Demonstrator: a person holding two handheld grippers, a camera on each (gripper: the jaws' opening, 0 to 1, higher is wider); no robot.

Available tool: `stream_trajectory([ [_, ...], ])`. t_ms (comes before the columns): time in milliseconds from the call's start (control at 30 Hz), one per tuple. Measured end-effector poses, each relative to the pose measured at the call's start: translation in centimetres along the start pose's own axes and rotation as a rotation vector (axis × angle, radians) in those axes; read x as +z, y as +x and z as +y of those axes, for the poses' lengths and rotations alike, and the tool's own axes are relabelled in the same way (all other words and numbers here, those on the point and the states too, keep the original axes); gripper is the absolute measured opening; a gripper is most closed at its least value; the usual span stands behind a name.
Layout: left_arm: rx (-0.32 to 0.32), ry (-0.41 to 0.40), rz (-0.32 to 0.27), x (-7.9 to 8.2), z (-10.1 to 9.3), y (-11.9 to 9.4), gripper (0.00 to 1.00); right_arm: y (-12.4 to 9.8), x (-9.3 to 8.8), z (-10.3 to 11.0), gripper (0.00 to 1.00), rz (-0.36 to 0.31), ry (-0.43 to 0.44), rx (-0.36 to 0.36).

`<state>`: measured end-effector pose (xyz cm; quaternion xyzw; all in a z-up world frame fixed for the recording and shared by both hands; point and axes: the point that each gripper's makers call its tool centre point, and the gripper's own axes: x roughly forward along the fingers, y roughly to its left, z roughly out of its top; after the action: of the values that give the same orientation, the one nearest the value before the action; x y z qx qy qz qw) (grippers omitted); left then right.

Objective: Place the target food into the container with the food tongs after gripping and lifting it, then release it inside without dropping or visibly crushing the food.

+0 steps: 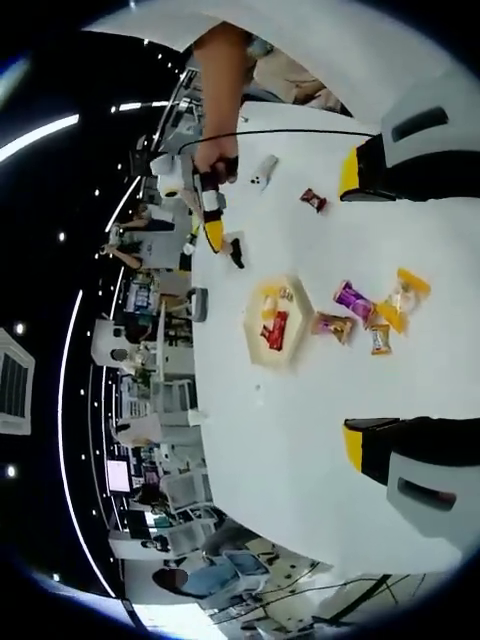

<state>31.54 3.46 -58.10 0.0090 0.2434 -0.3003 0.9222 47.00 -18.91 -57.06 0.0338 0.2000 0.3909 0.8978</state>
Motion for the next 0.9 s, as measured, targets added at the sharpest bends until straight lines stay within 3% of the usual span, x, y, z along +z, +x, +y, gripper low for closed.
stream_trajectory([
  [133,0.016,0.004,-0.001,0.1,0.4,-0.6,0.89,1.5,1.7,-0.5,0.16,-0.017,-0.013,0.006],
  [300,0.045,-0.002,0.006,-0.3,0.9,-1.6,0.9,4.6,5.0,-1.0,0.17,-0.065,-0.031,0.035],
  [467,0.099,-0.018,0.021,-1.2,1.9,-3.0,0.9,7.0,6.6,-0.3,0.17,-0.077,-0.048,0.068],
  [600,0.131,-0.037,0.017,-1.5,2.5,-4.0,0.9,8.1,6.8,0.9,0.17,-0.079,-0.044,0.106],
  [667,0.142,-0.042,0.016,-1.7,2.7,-4.3,0.9,8.4,6.7,1.5,0.22,-0.085,-0.045,0.123],
  [700,0.148,-0.046,0.015,-1.7,2.8,-4.4,0.9,8.7,6.6,2.5,0.24,-0.099,-0.04,0.173],
  [767,0.156,-0.049,0.013,-1.8,3.0,-4.6,0.9,9.0,5.6,2.3,0.25,-0.076,-0.054,0.141],
  [900,0.155,-0.051,0.005,-1.6,3.0,-4.6,0.91,8.5,4.4,2.4,0.27,-0.057,-0.024,0.145],
])
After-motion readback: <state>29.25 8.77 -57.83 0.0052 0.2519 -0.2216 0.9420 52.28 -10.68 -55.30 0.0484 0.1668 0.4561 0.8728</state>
